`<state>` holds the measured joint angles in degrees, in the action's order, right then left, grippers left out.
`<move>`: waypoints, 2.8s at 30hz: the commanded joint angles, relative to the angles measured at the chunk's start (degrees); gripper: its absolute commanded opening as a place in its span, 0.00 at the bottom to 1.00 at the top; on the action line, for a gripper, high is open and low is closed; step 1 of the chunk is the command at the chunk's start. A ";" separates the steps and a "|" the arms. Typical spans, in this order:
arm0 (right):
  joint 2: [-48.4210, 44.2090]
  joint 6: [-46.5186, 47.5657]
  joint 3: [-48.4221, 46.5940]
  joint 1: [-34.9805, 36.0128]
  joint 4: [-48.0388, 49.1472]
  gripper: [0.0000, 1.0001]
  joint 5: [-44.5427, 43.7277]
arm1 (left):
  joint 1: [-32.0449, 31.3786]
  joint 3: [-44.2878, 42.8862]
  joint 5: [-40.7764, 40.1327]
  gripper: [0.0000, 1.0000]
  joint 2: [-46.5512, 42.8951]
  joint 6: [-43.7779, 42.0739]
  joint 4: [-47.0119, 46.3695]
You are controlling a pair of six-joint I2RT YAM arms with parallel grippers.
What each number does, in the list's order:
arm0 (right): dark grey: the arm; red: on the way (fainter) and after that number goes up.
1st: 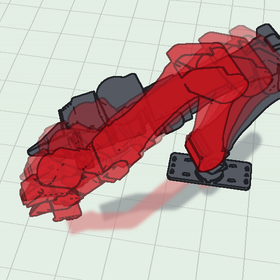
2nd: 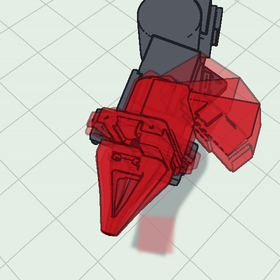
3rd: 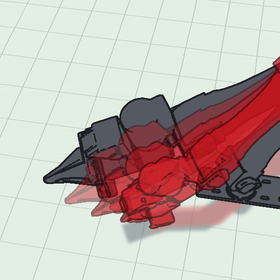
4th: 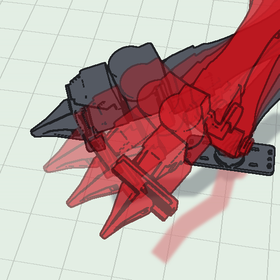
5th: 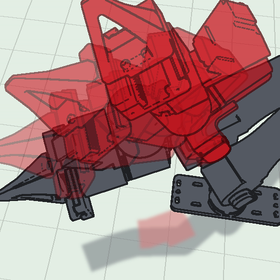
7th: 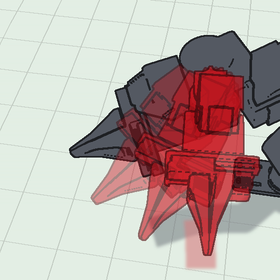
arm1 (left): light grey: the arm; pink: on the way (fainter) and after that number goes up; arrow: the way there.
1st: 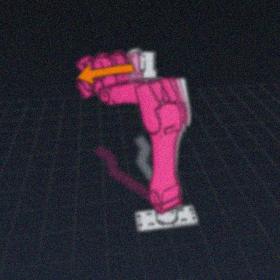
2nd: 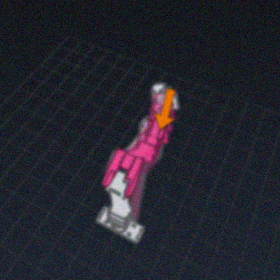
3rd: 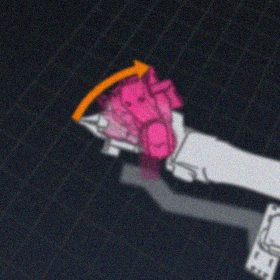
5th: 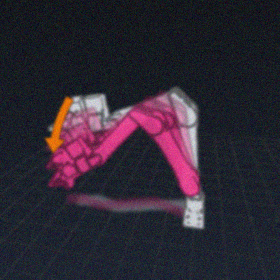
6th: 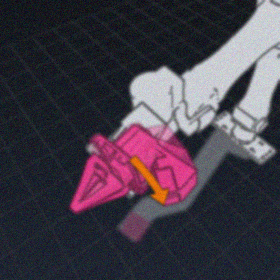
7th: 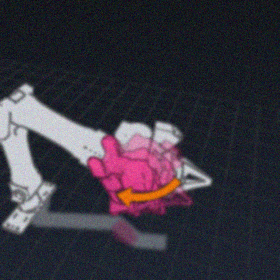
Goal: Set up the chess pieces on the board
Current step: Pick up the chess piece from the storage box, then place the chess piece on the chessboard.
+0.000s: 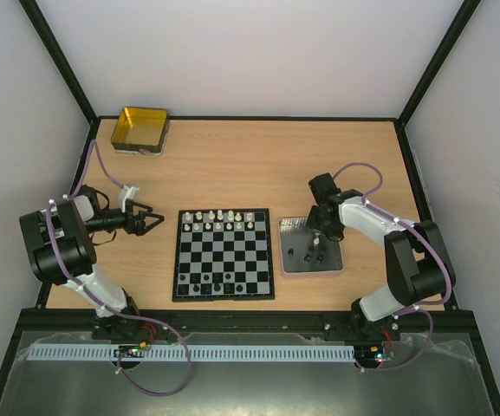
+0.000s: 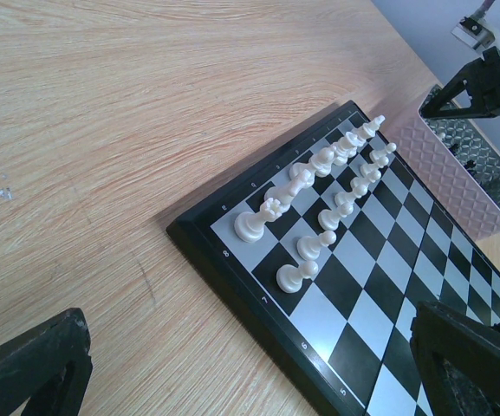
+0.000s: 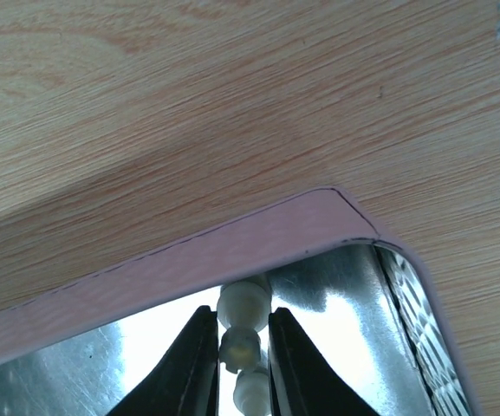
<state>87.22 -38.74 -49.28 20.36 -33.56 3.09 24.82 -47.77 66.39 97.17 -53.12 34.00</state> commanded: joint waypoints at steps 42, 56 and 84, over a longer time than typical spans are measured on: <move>21.48 0.82 -32.65 20.98 -6.82 0.11 0.34 | 0.37 -1.02 1.35 1.00 0.83 -1.37 1.60; 23.44 0.97 -32.37 21.64 -5.86 0.12 1.32 | 0.41 -1.01 1.37 1.00 0.91 -1.37 1.64; 23.88 0.50 -32.17 21.63 -5.15 0.16 -0.08 | 0.44 -1.10 1.42 1.00 0.89 -1.63 1.88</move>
<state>110.72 -37.76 -80.31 41.65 -39.29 4.14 24.82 -47.83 66.41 97.27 -53.49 35.07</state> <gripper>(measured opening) 0.163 0.997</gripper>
